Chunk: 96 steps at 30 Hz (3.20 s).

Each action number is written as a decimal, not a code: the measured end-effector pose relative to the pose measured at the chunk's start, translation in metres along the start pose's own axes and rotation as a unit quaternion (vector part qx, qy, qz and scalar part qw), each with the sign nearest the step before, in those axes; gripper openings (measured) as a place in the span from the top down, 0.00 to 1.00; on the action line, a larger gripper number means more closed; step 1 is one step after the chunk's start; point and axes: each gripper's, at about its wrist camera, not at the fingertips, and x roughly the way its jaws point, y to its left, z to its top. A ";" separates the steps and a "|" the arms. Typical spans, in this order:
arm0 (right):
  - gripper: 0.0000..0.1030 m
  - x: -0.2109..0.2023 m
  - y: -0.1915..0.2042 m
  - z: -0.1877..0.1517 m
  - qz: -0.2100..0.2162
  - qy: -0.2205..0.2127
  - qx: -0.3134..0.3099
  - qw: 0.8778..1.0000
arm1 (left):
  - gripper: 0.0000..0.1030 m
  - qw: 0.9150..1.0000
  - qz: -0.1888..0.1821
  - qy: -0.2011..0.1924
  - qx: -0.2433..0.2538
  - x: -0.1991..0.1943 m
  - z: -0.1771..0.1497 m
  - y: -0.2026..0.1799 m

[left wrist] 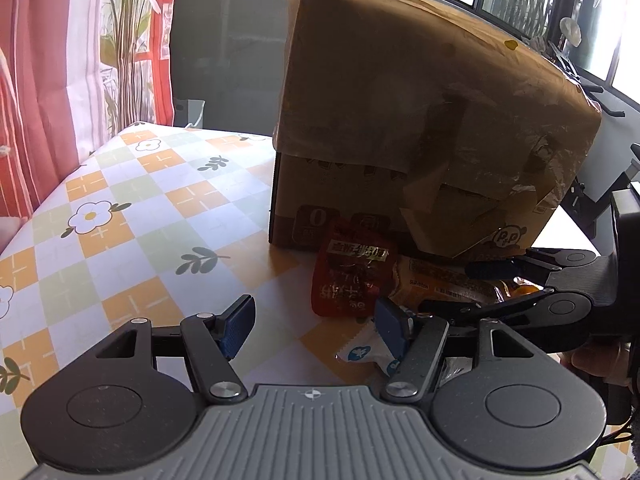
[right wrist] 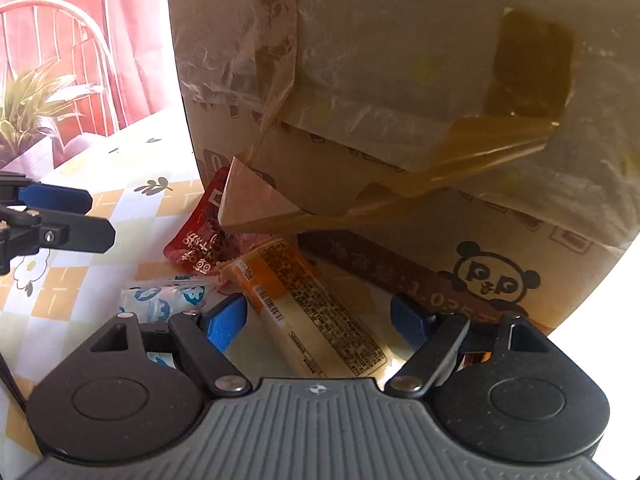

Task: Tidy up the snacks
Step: 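Move both open tools back down to the snacks beside the cardboard box, then close the left tool on the blue-white pastry packet while the right tool grasps the clear red-filled packet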

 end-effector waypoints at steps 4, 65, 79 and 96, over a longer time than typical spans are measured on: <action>0.48 -0.005 0.007 -0.011 0.005 -0.006 -0.014 1.000 | 0.35 1.000 -0.002 0.009 -0.008 -0.001 -0.004 0.002; 0.59 -0.050 0.001 -0.072 -0.011 -0.071 0.096 0.993 | 0.54 1.000 -0.004 0.014 -0.028 0.023 -0.043 -0.050; 0.36 -0.084 -0.008 -0.073 -0.053 -0.122 0.102 0.986 | 0.54 0.999 -0.015 0.007 -0.038 0.021 -0.045 -0.046; 0.08 -0.054 -0.071 -0.071 -0.117 -0.022 0.118 0.986 | 0.54 0.999 -0.016 0.002 -0.029 0.021 -0.046 -0.046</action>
